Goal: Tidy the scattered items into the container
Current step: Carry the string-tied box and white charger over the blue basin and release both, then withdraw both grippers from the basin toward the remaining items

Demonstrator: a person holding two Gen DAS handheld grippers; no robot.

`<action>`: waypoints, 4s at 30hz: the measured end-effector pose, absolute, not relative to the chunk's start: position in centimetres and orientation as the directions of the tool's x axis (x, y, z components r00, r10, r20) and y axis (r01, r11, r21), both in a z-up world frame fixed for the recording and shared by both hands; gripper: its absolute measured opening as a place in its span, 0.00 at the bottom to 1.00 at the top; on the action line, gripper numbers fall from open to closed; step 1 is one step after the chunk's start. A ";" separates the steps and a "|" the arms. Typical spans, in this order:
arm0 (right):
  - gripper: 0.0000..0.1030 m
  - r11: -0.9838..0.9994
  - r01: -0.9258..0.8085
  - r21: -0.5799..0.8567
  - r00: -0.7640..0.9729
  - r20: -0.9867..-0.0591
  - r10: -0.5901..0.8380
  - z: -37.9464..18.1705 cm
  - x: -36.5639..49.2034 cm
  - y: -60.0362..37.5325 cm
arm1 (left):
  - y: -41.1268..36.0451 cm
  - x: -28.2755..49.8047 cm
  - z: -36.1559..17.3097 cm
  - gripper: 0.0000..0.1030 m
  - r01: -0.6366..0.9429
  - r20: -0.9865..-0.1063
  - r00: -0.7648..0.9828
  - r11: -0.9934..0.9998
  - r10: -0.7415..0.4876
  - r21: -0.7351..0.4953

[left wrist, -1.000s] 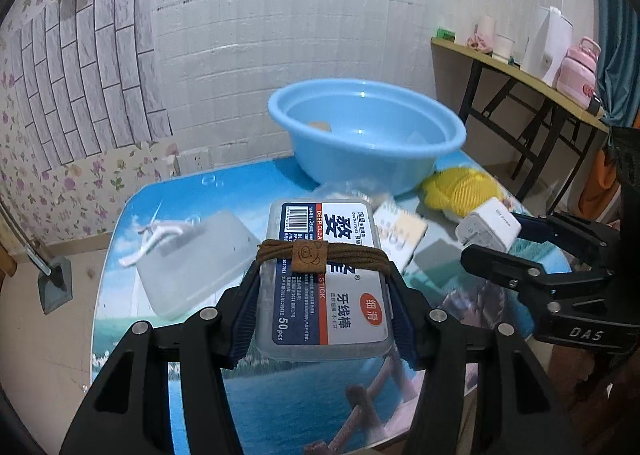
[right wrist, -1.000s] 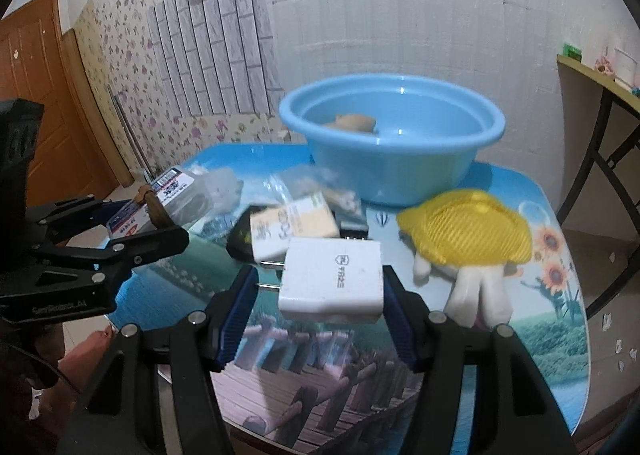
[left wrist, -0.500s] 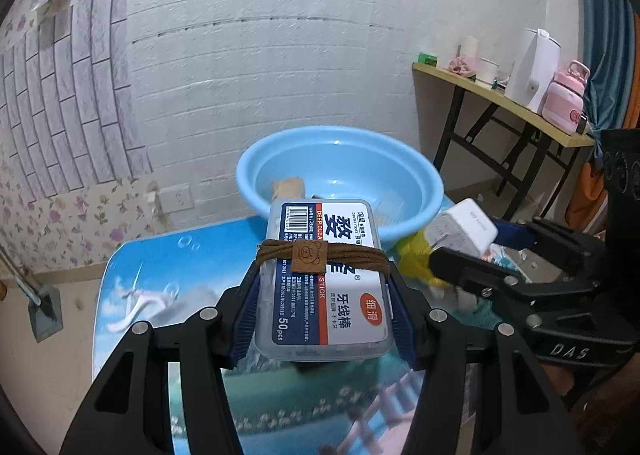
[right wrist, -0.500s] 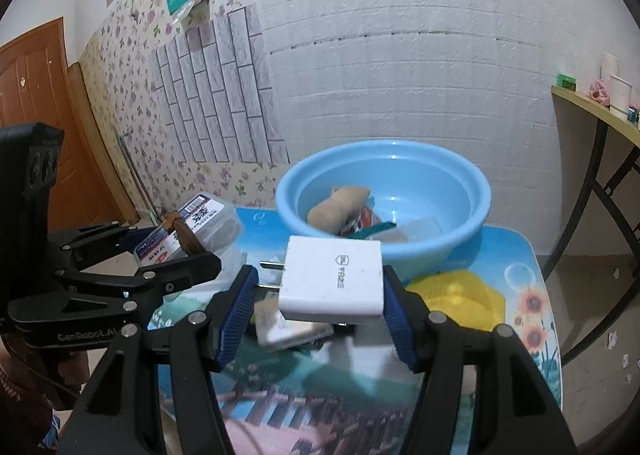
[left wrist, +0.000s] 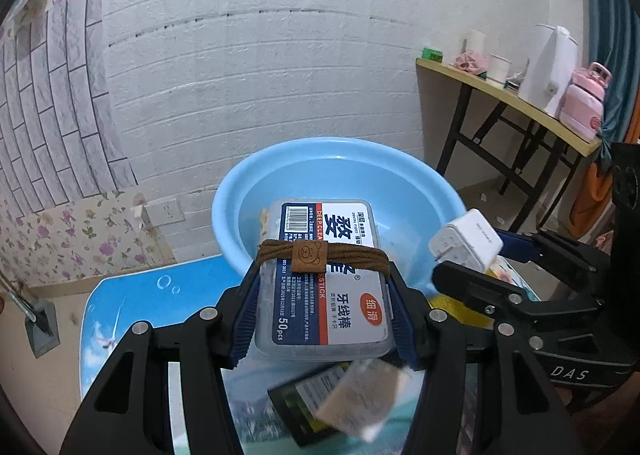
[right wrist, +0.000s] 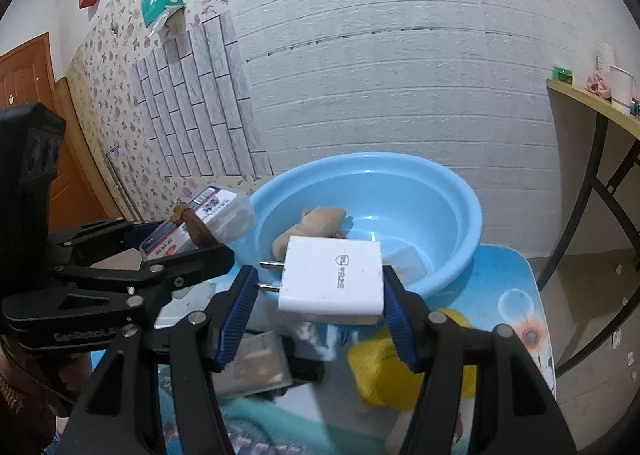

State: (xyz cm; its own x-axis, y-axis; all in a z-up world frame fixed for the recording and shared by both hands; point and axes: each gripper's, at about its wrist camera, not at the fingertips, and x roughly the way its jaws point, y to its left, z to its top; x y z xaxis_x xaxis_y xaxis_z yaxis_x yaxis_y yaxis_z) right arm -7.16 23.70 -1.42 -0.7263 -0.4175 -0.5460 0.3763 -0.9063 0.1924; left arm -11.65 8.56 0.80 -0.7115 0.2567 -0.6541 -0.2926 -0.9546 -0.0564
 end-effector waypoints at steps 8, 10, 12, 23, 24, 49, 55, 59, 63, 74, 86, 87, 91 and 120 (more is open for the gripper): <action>0.58 -0.919 0.343 0.192 -0.720 -0.575 -0.389 -3.0 -10.5 24.6 | 9.4 -15.5 -1.0 0.55 -0.302 -0.680 -0.686 -0.952 0.259 -0.057; 0.58 -0.919 0.342 0.198 -0.717 -0.578 -0.391 -3.3 -11.3 24.6 | 9.6 -16.0 -1.4 0.55 -0.310 -0.682 -0.681 -0.949 0.266 -0.060; 0.58 -0.918 0.343 0.201 -0.714 -0.579 -0.394 -3.5 -11.7 24.7 | 9.5 -16.4 -1.7 0.56 -0.313 -0.683 -0.677 -0.947 0.272 -0.068; 0.59 -0.911 0.358 0.206 -0.699 -0.588 -0.408 -4.3 -13.0 24.0 | 8.2 -16.3 -1.7 0.68 -0.312 -0.669 -0.684 -0.946 0.290 -0.091; 0.59 -0.908 0.360 0.214 -0.696 -0.586 -0.414 -4.3 -13.0 24.0 | 8.0 -16.2 -1.6 0.71 -0.309 -0.666 -0.686 -0.946 0.293 -0.097; 0.64 -0.923 0.352 0.157 -0.726 -0.576 -0.375 -1.7 -7.1 22.7 | 3.8 -8.6 0.1 0.99 -0.209 -0.654 -0.726 -0.974 0.211 -0.082; 0.66 -0.926 0.349 0.143 -0.723 -0.587 -0.364 -1.4 -5.3 22.1 | 2.4 -6.9 0.0 0.99 -0.176 -0.662 -0.726 -0.981 0.186 -0.082; 0.75 -0.931 0.340 0.132 -0.725 -0.594 -0.349 -1.5 -4.3 21.9 | 1.2 -5.8 -0.5 0.99 -0.153 -0.671 -0.723 -0.985 0.164 -0.076; 0.76 -0.935 0.332 0.123 -0.725 -0.601 -0.336 -1.7 -3.5 22.1 | 0.1 -4.9 -1.1 0.99 -0.123 -0.680 -0.719 -0.990 0.140 -0.074; 0.76 -0.947 0.303 0.101 -0.733 -0.611 -0.300 -1.9 -2.4 22.9 | -2.2 -4.0 -1.8 0.99 -0.038 -0.703 -0.708 -0.997 0.072 -0.064; 0.76 -0.964 0.245 0.106 -0.706 -0.662 -0.252 -4.2 -2.1 25.1 | -2.5 -3.5 -5.3 0.99 -0.028 -0.773 -0.633 -0.999 0.036 -0.024; 0.76 -0.965 0.241 0.105 -0.704 -0.665 -0.249 -4.4 -2.1 25.2 | -2.5 -3.4 -5.4 0.99 -0.024 -0.778 -0.627 -1.000 0.030 -0.020; 0.76 -0.969 0.222 0.107 -0.693 -0.682 -0.234 -5.1 -2.1 25.8 | -3.4 -3.5 -5.8 0.99 0.003 -0.793 -0.609 -1.000 0.019 -0.026; 0.76 -0.979 0.176 0.105 -0.685 -0.701 -0.199 -6.3 -2.5 27.1 | -5.4 -3.8 -6.8 0.99 0.040 -0.794 -0.606 -0.995 0.053 -0.096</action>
